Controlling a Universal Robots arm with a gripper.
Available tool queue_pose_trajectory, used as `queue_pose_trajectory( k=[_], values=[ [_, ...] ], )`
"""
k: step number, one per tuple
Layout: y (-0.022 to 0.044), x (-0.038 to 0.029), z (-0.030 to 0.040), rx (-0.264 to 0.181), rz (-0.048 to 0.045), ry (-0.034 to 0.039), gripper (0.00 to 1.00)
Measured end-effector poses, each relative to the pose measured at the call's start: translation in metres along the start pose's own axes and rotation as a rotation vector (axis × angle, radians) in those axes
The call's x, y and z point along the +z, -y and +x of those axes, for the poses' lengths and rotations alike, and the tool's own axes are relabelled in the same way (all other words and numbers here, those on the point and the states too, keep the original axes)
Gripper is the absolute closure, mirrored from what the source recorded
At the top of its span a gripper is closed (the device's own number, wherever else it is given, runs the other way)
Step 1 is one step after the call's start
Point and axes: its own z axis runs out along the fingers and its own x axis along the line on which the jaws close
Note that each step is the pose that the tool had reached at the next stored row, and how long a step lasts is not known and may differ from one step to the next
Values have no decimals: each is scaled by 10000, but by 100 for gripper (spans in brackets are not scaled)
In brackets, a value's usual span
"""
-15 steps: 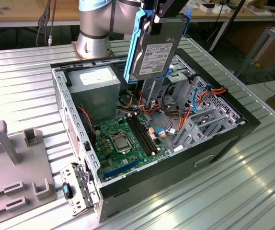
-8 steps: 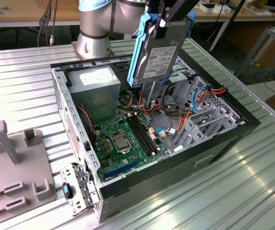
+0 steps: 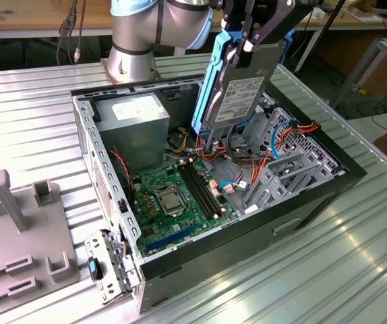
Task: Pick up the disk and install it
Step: 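Insert the disk into the insertion slot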
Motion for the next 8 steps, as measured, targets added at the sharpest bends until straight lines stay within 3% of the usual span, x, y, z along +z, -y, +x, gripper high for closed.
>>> queue_pose_trajectory(
  k=[8],
  values=[
    [237,9,34,1,0,1,63]
  ],
)
